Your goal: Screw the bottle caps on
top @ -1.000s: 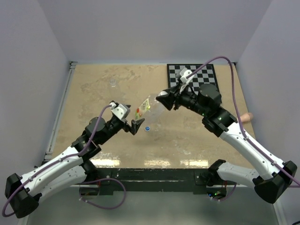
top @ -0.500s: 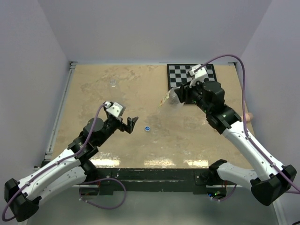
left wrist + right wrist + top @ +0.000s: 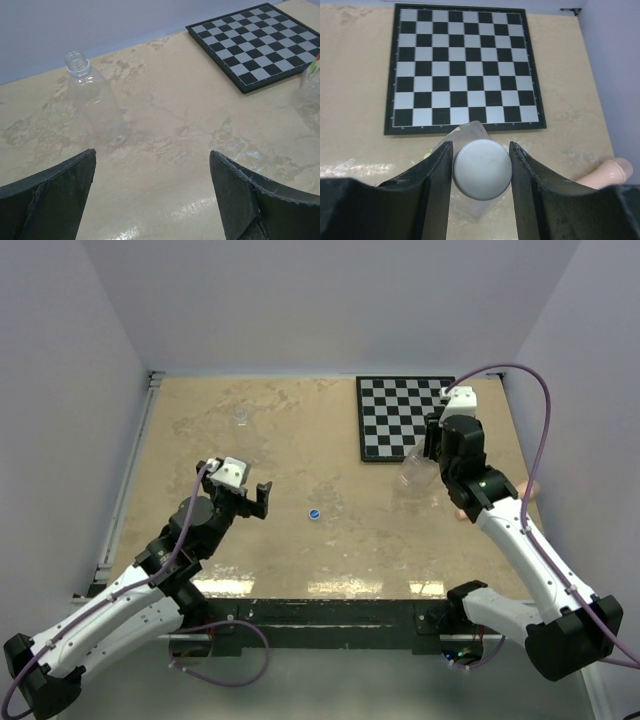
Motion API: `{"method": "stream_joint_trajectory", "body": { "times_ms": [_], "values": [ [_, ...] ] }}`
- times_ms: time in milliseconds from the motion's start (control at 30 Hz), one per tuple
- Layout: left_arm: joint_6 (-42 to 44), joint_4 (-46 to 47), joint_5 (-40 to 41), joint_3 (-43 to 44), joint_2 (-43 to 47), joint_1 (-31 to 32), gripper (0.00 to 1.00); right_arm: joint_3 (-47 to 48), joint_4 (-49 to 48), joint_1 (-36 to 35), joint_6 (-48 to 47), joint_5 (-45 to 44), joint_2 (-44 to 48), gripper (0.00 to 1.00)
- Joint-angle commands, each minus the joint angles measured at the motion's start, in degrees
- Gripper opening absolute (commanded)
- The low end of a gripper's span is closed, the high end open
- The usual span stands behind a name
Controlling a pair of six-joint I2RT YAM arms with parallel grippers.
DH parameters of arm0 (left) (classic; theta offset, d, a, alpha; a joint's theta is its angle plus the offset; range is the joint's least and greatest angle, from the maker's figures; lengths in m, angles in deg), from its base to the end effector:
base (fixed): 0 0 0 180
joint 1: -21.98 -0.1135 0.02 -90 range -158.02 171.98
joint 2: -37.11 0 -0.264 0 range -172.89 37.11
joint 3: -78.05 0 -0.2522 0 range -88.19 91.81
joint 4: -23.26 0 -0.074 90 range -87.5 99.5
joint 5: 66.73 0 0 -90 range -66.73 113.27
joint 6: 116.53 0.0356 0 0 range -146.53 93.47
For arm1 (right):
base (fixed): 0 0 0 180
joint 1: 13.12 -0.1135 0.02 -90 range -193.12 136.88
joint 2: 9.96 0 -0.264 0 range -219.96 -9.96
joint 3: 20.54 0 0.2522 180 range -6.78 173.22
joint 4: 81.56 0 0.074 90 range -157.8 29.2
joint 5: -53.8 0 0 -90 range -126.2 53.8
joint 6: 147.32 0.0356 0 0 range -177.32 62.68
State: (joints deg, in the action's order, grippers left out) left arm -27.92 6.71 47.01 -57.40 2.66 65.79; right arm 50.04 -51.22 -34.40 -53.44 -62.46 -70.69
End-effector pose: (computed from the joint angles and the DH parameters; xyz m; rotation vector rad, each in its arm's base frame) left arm 0.1229 -0.0980 0.2951 0.3083 1.6512 -0.2464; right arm 0.2281 0.0719 0.3499 0.0163 1.8926 -0.1430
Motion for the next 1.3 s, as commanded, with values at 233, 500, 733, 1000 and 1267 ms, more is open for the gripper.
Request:
{"method": "stream_joint_trajectory", "body": {
  "times_ms": [233, 500, 733, 1000, 1267],
  "values": [
    [2.7, 5.2, 18.1, -2.3, 7.3, -0.3, 1.0, -2.1, -6.9, 7.9, -1.8, -5.5, -2.8, 0.0],
    [5.2, 9.3, 18.2, -4.0, 14.5, -0.3, 1.0, -4.8, -9.5, 9.7, -1.4, -6.0, -5.0, 0.02],
    [6.5, 8.8, 15.9, -4.9, 16.6, -0.3, 1.0, -4.9, -9.6, 9.9, -0.5, -3.1, -4.4, 0.54],
    [6.8, 7.8, 14.7, -4.6, 15.4, -0.3, 1.0, -2.2, -7.9, 9.9, -0.5, 1.3, -1.7, 0.79],
    [6.7, 7.6, 13.8, -4.8, 14.4, -0.5, 1.0, 2.0, -6.7, 9.9, -0.5, 6.1, 2.0, 0.99]
  ]
}}
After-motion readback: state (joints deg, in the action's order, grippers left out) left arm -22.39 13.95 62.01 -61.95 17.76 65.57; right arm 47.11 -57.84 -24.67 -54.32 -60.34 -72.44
